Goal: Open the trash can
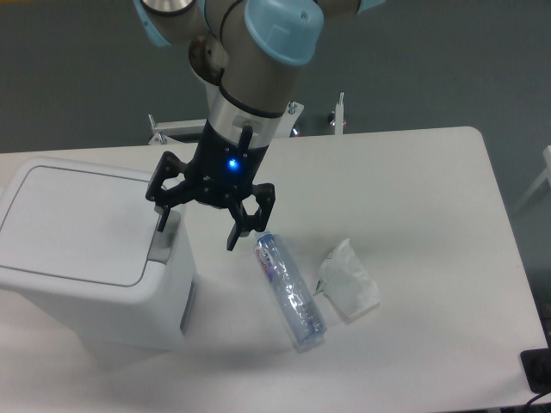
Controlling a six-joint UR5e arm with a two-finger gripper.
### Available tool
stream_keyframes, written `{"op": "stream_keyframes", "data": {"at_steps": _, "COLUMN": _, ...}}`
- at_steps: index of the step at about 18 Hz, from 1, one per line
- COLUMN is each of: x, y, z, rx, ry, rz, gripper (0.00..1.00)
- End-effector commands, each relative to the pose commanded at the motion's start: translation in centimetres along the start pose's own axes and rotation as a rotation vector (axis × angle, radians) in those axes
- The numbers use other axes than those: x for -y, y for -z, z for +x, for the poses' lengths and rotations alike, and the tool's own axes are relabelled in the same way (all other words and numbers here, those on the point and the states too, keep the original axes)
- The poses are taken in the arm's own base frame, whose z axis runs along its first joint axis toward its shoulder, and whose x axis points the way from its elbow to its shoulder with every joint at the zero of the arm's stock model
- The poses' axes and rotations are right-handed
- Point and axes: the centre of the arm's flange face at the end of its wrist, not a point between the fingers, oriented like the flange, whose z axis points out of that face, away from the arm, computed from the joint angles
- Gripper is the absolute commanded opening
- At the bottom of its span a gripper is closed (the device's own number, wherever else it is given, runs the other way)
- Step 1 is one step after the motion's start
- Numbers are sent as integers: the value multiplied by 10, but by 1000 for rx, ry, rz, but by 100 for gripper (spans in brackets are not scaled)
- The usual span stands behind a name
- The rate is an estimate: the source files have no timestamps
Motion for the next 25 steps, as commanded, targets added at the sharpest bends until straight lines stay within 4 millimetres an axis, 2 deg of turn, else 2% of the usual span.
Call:
{"op": "stream_keyframes", "data": {"at_steps": 9, "x": -1, "y": -9, "z": -4, "rx": 24, "ry": -16, "rz": -9, "gripper": 100}}
{"op": "stream_keyframes", "data": {"at_steps": 19, "x": -2, "y": -11, "z": -3, "rx": 22, "ry": -12, "rz": -14, "gripper": 100}}
{"op": "stream_keyframes", "data": {"at_steps": 21, "x": -1, "y": -10, "z": -3, "rx": 23, "ry": -16, "rz": -11, "gripper": 100}}
{"op": "stream_keyframes", "data": {"at_steps": 25, "x": 7, "y": 5, "z": -1, "rx": 31, "ry": -28, "rz": 13, "gripper": 100}}
